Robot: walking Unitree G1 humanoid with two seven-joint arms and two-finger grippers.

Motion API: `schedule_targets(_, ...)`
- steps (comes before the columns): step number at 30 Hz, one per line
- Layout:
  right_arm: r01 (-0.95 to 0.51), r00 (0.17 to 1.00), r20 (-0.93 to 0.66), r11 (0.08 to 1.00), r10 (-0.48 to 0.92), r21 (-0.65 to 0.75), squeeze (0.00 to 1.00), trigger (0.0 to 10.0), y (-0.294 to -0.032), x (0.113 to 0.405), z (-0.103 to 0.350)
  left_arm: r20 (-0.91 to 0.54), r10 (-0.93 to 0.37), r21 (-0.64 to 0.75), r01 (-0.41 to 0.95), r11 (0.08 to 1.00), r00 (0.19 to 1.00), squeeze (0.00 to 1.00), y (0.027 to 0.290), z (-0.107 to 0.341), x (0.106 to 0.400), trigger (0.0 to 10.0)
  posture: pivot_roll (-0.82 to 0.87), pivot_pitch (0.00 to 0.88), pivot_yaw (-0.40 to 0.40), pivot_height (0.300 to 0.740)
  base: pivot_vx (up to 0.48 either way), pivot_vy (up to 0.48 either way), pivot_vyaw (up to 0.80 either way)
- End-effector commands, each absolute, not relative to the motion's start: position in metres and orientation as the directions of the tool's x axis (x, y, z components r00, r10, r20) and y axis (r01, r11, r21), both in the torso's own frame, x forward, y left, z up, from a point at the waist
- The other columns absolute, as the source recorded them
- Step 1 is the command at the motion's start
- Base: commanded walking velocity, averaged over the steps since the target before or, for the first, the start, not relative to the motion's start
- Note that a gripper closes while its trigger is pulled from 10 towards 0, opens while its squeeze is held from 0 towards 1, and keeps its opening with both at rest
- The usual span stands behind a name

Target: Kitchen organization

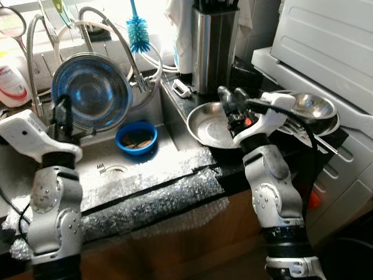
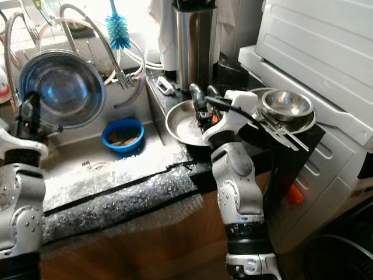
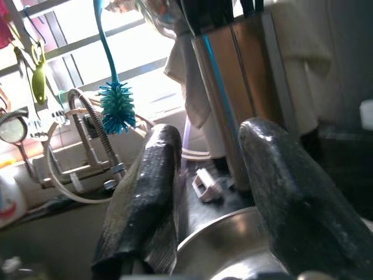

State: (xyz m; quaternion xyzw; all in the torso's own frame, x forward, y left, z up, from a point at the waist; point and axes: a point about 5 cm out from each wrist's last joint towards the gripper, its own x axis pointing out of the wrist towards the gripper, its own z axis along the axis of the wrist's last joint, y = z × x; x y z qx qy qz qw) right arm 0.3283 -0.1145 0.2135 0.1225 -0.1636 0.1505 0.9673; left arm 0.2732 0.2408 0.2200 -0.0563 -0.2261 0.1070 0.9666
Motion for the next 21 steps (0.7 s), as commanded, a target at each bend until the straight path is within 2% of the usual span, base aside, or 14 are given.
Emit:
schedule_targets(1, -0.312, 0.899, 0.365, 0.938, 0.242, 0.148, 0.00, 10.0, -0.116, 0.324, 0.215, 0.418, 0.245, -0.069, -0.238, 0.969, 0.875, 0.00, 0.250, 0.218, 0.274, 10.0, -0.11, 0.000, 0.065, 0.740, 0.000, 0.000, 0.00)
schedule_targets(2, -0.309, 0.901, 0.361, 0.941, 0.242, 0.140, 0.00, 10.0, -0.117, 0.324, 0.214, 0.412, 0.244, -0.040, -0.250, 0.967, 0.878, 0.00, 0.251, 0.217, 0.274, 10.0, -0.11, 0.000, 0.065, 0.740, 0.000, 0.000, 0.00)
schedule_targets(3, -0.304, 0.904, 0.352, 0.944, 0.243, 0.129, 0.00, 10.0, -0.117, 0.323, 0.210, 0.400, 0.230, 0.060, -0.276, 0.959, 0.887, 0.00, 0.250, 0.212, 0.278, 10.0, -0.10, 0.000, 0.065, 0.740, 0.000, 0.000, 0.00)
schedule_targets(5, -0.302, 0.905, 0.349, 0.945, 0.243, 0.126, 0.00, 10.0, -0.116, 0.323, 0.209, 0.391, 0.221, 0.123, -0.288, 0.950, 0.894, 0.00, 0.248, 0.207, 0.281, 10.0, -0.10, 0.000, 0.068, 0.740, 0.000, 0.000, 0.00)
schedule_targets(12, -0.339, 0.891, 0.353, 0.936, 0.286, 0.097, 0.00, 10.0, -0.102, 0.324, 0.209, 0.332, 0.280, 0.093, -0.327, 0.940, 0.901, 0.00, 0.243, 0.192, 0.300, 10.0, -0.10, 0.000, 0.061, 0.740, 0.000, 0.000, 0.00)
schedule_targets(16, -0.353, 0.887, 0.350, 0.931, 0.302, 0.092, 0.00, 10.0, -0.098, 0.323, 0.208, 0.218, 0.239, 0.183, -0.280, 0.943, 0.946, 0.00, 0.241, 0.181, 0.318, 10.0, -0.10, 0.000, 0.064, 0.740, 0.000, 0.000, 0.00)
schedule_targets(21, -0.343, 0.892, 0.341, 0.936, 0.297, 0.083, 0.00, 10.0, -0.099, 0.322, 0.205, 0.123, 0.222, 0.210, -0.244, 0.947, 0.967, 0.00, 0.248, 0.170, 0.330, 10.0, -0.10, 0.000, 0.075, 0.740, 0.000, 0.000, 0.00)
